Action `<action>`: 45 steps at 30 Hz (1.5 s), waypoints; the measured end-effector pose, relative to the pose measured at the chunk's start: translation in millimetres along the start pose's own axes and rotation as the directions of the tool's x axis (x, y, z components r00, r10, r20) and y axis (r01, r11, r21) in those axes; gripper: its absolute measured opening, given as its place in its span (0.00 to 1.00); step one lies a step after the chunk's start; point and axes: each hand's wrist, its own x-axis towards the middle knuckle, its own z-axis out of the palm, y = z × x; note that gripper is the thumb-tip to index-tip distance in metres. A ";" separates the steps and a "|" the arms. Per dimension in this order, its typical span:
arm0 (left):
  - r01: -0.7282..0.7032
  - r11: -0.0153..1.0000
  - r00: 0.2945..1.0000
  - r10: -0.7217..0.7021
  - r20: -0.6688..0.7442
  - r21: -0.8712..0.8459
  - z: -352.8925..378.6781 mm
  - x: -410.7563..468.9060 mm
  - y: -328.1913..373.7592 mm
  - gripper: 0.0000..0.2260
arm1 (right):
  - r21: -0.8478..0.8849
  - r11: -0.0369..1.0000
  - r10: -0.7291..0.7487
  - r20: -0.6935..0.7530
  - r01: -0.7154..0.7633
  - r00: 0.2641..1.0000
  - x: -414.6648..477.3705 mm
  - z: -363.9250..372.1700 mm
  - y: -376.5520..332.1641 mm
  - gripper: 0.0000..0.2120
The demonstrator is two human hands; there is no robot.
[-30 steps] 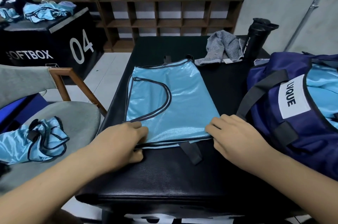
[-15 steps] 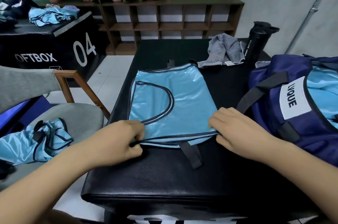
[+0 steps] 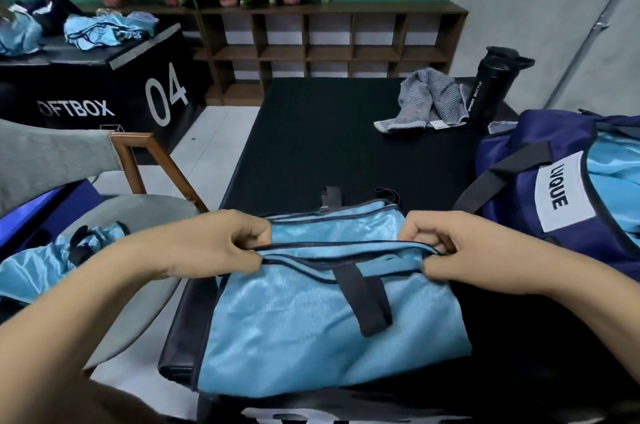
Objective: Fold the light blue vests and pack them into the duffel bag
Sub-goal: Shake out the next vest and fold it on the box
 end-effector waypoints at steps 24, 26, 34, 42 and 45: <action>0.175 0.930 0.862 0.014 -0.507 0.323 -5.1 55.8 -52.4 0.07 | -0.598 0.773 -0.227 -0.570 -0.210 0.789 39.1 29.7 28.4 0.20; 0.117 0.932 0.820 0.105 -0.563 0.343 0.9 53.7 -42.0 0.08 | -0.699 0.704 -0.376 -0.517 -0.126 0.769 33.6 39.2 18.9 0.15; -0.239 0.876 0.836 0.405 -0.370 0.418 65.7 48.0 5.0 0.05 | -0.878 0.478 -0.502 -0.258 0.017 0.825 25.1 73.2 18.1 0.07; -0.377 0.822 0.855 0.486 -0.182 0.427 93.7 60.4 8.7 0.06 | -0.829 0.526 -0.288 -0.384 -0.190 0.878 23.2 76.6 32.8 0.10; -0.358 0.816 0.859 0.478 -0.181 0.454 95.8 63.8 3.3 0.10 | -0.847 0.499 -0.260 -0.349 -0.184 0.901 23.3 77.8 32.8 0.04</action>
